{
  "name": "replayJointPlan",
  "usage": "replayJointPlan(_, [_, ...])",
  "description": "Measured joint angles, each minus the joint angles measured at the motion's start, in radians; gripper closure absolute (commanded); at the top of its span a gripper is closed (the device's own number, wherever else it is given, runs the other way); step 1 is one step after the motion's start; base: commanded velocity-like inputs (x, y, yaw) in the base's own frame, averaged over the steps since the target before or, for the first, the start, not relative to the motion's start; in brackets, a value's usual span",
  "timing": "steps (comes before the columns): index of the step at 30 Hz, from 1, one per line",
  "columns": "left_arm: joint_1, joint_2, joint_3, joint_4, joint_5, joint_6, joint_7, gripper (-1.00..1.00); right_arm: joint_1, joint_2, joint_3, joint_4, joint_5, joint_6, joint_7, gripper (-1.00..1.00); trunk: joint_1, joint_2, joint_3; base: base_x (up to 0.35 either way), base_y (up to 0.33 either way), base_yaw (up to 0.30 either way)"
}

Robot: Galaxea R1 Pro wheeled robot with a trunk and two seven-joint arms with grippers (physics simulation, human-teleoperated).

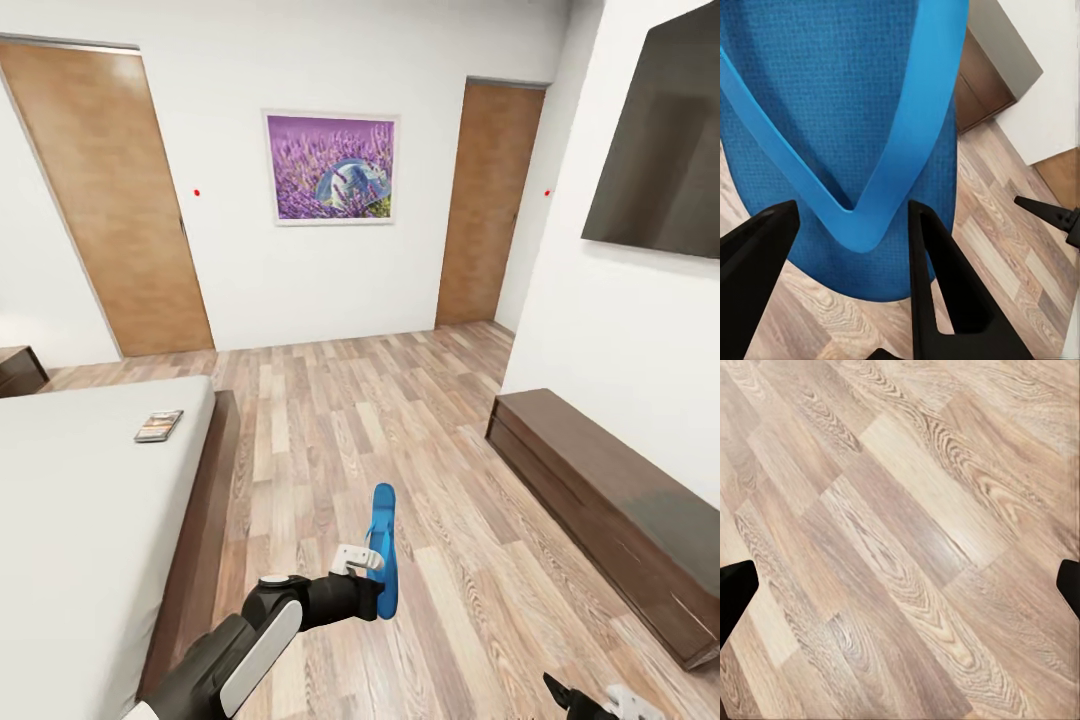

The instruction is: In the bedroom, move the book from the bed onto either nightstand, and place the two sandals side by side next to the bed.

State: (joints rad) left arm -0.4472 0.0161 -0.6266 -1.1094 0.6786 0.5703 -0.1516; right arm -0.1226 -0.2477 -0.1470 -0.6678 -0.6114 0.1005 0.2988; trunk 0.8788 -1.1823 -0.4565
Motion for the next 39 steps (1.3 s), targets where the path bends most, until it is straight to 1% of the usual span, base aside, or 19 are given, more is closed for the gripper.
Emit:
replayJointPlan(6, [0.000,0.000,0.000,0.000,0.001,0.000,0.000,1.00,0.000,0.000,-0.001,0.000,0.007,-0.002,-0.001,-1.00,0.000,0.000,0.000,0.000,0.000,-0.165])
replayJointPlan(22, [0.000,0.000,0.001,0.001,0.001,0.000,0.000,1.00,0.000,0.000,0.000,0.000,0.011,-0.002,-0.002,-1.00,0.000,0.000,0.000,0.000,0.000,-0.006])
replayJointPlan(24, [0.000,0.000,0.001,0.009,0.003,0.000,0.001,1.00,0.000,0.000,0.000,0.000,0.011,-0.002,-0.002,-1.00,0.000,0.000,0.000,0.000,0.000,0.000])
replayJointPlan(26, [0.000,0.000,0.003,0.035,-0.005,-0.007,0.000,1.00,0.000,0.000,0.000,0.000,0.011,-0.002,-0.001,-1.00,0.000,0.000,0.000,0.000,0.000,0.000])
replayJointPlan(28, [0.000,0.000,0.005,0.061,-0.003,-0.023,0.001,1.00,-0.001,0.000,0.000,0.000,0.011,-0.002,-0.001,-1.00,0.000,0.000,0.000,0.000,0.000,0.000])
replayJointPlan(34, [0.000,0.002,0.006,0.171,-0.010,-0.114,0.000,1.00,0.000,0.000,0.000,0.000,0.011,-0.003,-0.001,-1.00,0.000,0.000,0.000,0.000,0.000,0.000])
replayJointPlan(35, [0.000,0.003,0.005,0.210,-0.022,-0.150,-0.001,1.00,0.000,0.000,0.000,0.000,0.011,-0.003,-0.001,-1.00,0.000,0.000,0.000,0.000,0.000,0.000])
replayJointPlan(36, [0.000,0.003,-0.001,0.246,-0.028,-0.188,-0.003,1.00,0.000,0.000,0.000,0.000,0.011,-0.003,-0.001,-1.00,0.000,0.000,0.000,0.000,0.000,0.000])
replayJointPlan(37, [0.000,0.004,-0.012,0.264,-0.029,-0.208,-0.003,1.00,0.000,0.000,0.000,0.000,0.012,-0.003,-0.002,-1.00,0.000,0.000,0.000,0.000,0.000,0.000])
replayJointPlan(39, [0.000,0.006,-0.036,0.280,-0.041,-0.227,-0.003,1.00,0.000,0.000,0.000,0.000,0.012,-0.003,-0.001,-1.00,0.000,0.000,0.000,0.000,0.000,0.000])
